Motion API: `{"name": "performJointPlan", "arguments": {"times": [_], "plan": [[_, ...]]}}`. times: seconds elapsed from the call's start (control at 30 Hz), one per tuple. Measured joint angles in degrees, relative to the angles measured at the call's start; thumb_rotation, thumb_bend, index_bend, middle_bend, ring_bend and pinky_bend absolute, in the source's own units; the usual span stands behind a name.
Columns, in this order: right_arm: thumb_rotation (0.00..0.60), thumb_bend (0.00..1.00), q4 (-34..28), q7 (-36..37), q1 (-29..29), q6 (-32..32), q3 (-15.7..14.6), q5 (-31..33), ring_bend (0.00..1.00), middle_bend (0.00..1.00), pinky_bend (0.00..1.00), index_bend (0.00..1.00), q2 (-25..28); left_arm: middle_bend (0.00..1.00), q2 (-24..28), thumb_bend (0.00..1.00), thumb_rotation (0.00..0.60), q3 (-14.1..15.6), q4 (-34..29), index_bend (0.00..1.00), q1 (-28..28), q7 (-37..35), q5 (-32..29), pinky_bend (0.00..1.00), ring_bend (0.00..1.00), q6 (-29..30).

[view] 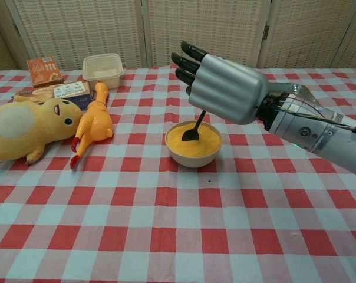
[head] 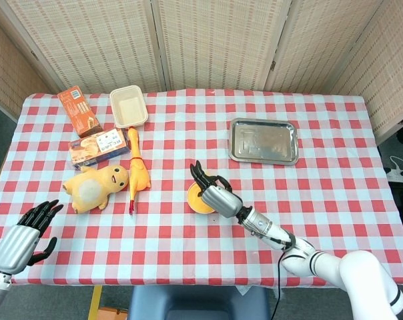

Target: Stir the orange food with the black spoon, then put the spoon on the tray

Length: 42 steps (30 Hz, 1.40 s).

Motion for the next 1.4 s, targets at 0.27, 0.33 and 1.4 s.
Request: {"name": "performJointPlan", "arguments": {"times": [0.27, 0.33, 1.4], "plan": [[0.600, 0.40, -6.1, 0.0, -1.3, 1.3, 0.2, -0.5, 0.07, 0.24, 0.13, 0.85, 2.6, 0.00, 0.3, 0.51, 0.600, 0.2, -0.2, 0.00, 0.2, -0.2, 0.4, 0.14, 0.00, 0.6], [0.600, 0.40, -6.7, -0.5, -1.7, 1.6, 0.9, -0.2, 0.07, 0.24, 0.13, 0.85, 3.4, 0.00, 0.3, 0.51, 0.600, 0.2, -0.2, 0.00, 0.3, -0.2, 0.5, 0.14, 0.00, 0.7], [0.600, 0.40, -10.7, -11.4, 1.3, -3.6, 1.0, -6.3, 0.07, 0.24, 0.11, 0.83, 7.9, 0.00, 0.5, 0.51, 0.600, 0.6, -0.2, 0.00, -0.1, -1.0, 1.0, 0.14, 0.00, 0.0]]}}
